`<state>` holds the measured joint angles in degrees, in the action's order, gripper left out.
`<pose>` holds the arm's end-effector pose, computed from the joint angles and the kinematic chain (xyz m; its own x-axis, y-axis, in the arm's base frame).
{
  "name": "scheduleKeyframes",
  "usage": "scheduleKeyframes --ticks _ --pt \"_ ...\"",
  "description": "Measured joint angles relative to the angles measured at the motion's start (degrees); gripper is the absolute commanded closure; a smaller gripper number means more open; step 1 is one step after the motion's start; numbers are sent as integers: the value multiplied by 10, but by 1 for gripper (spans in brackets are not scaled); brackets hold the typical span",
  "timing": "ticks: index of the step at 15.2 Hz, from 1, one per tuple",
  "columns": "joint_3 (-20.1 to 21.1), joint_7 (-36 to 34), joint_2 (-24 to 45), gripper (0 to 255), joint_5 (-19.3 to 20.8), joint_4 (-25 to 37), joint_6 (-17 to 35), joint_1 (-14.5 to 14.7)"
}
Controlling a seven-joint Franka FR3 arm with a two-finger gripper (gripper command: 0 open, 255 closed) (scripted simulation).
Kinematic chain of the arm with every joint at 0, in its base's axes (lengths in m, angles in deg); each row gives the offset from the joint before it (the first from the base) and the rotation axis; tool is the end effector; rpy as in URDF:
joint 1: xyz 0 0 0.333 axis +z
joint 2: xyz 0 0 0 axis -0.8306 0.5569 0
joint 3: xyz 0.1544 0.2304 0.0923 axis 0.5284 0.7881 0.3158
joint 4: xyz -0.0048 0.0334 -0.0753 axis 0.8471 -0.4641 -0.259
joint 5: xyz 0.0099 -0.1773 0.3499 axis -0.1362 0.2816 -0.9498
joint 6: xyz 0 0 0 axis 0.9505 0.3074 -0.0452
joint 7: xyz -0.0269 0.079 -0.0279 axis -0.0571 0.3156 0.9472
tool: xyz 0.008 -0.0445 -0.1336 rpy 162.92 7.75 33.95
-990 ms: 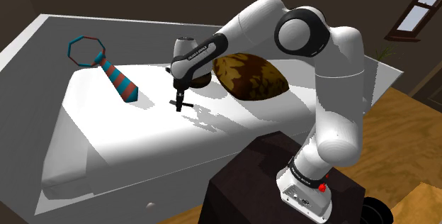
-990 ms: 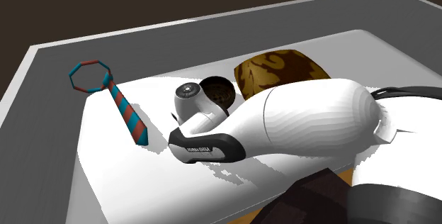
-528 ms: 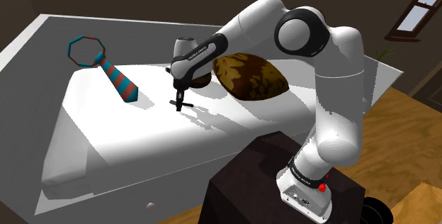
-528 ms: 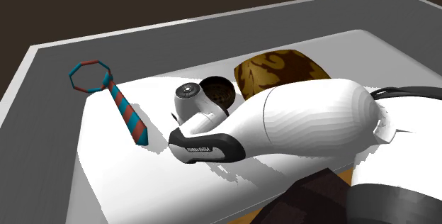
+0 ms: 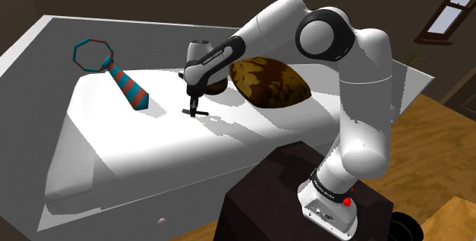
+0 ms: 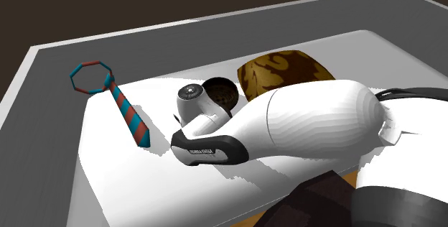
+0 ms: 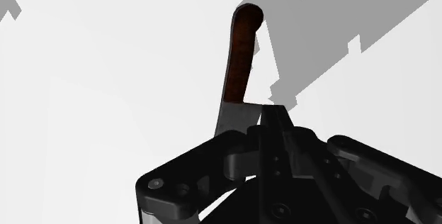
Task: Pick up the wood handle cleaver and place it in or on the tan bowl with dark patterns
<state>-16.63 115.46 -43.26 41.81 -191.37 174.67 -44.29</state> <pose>0.6034 0.1212 0.1782 0.6553 0.7545 0.0360 0.7553 -0.6536 -0.0489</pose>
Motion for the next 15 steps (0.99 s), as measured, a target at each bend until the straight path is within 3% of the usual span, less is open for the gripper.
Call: scheduleKeyframes --ticks 1,3,7,15 --pt "0 0 0 0 0 0 0 0" --pt "-10 -18 -8 0 12 -8 6 10" --pt "-72 -144 -49 0 92 -49 32 67" --pt "-79 -160 -13 0 100 -53 75 69"
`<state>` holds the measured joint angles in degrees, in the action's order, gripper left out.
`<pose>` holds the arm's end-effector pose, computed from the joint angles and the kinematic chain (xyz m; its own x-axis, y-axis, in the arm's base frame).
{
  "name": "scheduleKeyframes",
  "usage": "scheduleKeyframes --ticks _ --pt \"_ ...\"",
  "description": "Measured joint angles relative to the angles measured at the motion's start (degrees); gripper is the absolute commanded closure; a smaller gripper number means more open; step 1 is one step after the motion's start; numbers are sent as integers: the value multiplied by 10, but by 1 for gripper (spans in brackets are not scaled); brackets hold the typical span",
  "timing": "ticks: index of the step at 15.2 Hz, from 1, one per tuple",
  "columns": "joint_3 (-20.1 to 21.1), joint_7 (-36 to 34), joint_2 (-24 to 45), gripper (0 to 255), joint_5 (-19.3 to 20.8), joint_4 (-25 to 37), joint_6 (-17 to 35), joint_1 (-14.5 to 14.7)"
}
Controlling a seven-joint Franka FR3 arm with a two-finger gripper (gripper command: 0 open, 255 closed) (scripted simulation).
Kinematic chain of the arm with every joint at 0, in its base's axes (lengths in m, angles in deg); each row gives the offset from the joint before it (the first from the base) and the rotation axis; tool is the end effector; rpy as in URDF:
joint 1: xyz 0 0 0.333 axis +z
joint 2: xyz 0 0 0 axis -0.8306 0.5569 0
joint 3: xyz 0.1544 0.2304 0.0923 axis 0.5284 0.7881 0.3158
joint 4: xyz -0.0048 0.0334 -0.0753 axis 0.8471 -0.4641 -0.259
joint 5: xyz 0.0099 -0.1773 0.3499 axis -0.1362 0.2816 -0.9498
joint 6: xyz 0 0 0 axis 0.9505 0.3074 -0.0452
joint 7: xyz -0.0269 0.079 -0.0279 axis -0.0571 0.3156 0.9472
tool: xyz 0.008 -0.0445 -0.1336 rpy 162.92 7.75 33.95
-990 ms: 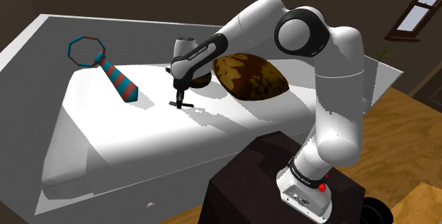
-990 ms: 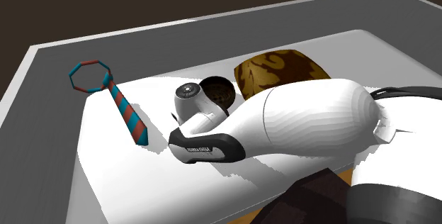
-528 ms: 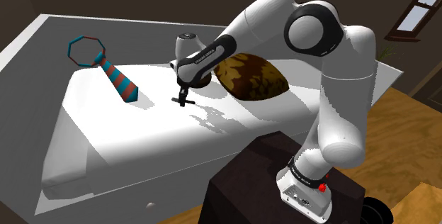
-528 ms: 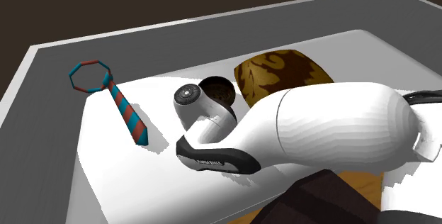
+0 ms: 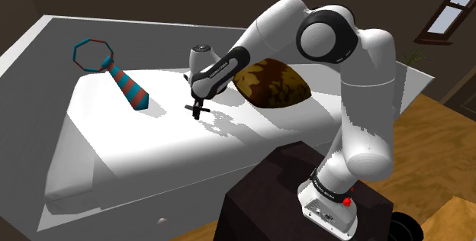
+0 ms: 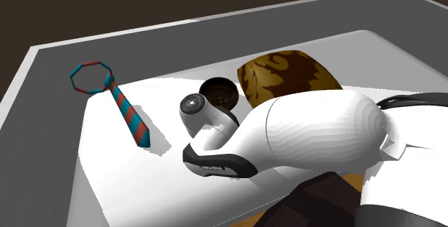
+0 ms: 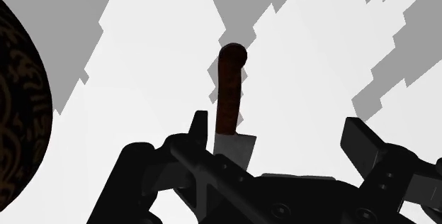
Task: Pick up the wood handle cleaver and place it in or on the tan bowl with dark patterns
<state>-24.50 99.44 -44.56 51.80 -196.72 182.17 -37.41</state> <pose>0.5934 0.1038 0.1697 0.7577 0.6526 -0.0007 0.6475 -0.7516 0.1259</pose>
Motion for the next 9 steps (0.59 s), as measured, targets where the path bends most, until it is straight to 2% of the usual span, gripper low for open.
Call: scheduleKeyframes --ticks 5,6,9 --pt "0 0 1 0 0 0 1 0" --pt "0 0 1 255 0 0 2 0" --pt "3 1 -2 255 -1 0 -5 2"
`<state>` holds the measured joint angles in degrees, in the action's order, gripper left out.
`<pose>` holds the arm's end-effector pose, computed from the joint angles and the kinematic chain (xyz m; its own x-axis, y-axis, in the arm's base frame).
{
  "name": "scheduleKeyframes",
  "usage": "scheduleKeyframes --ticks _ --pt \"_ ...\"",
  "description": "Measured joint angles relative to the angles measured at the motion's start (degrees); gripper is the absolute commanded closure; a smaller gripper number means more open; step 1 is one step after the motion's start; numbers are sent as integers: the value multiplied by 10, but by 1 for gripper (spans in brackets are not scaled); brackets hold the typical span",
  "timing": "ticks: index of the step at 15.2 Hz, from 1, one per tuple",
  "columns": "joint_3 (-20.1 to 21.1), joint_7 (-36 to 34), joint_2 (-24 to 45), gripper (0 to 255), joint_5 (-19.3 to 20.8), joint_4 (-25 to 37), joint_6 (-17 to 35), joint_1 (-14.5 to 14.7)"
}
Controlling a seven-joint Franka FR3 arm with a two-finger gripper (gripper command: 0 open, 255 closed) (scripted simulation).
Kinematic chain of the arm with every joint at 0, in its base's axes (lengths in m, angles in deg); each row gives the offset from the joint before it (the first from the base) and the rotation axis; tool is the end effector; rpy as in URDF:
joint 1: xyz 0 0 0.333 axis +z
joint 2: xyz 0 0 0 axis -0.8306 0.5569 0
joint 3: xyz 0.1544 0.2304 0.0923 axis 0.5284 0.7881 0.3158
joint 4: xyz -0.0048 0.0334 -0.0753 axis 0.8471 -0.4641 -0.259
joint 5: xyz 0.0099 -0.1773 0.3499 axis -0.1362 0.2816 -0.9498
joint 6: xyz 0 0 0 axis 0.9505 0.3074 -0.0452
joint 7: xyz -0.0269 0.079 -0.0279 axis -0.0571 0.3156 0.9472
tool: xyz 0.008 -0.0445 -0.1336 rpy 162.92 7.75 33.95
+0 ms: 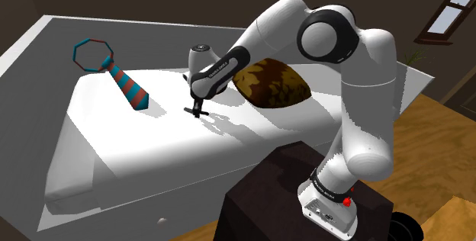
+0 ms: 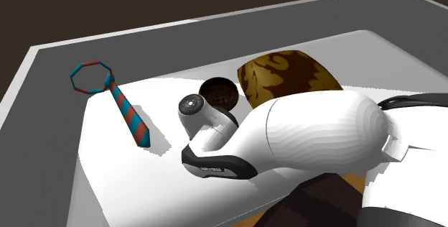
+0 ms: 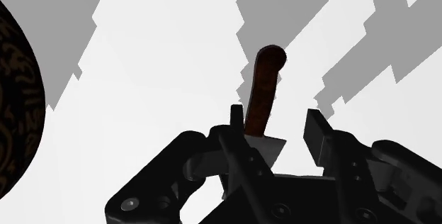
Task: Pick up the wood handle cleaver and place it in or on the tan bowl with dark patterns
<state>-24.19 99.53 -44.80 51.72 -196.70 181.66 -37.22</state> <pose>0.5921 0.1088 0.1713 0.7527 0.6584 -0.0032 0.6539 -0.7469 0.1208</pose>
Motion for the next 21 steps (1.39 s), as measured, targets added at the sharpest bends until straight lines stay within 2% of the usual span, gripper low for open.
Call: scheduleKeyframes --ticks 8,21 --pt "-3 0 -1 255 1 0 4 -2" --pt "-7 4 -70 255 7 6 -73 2"
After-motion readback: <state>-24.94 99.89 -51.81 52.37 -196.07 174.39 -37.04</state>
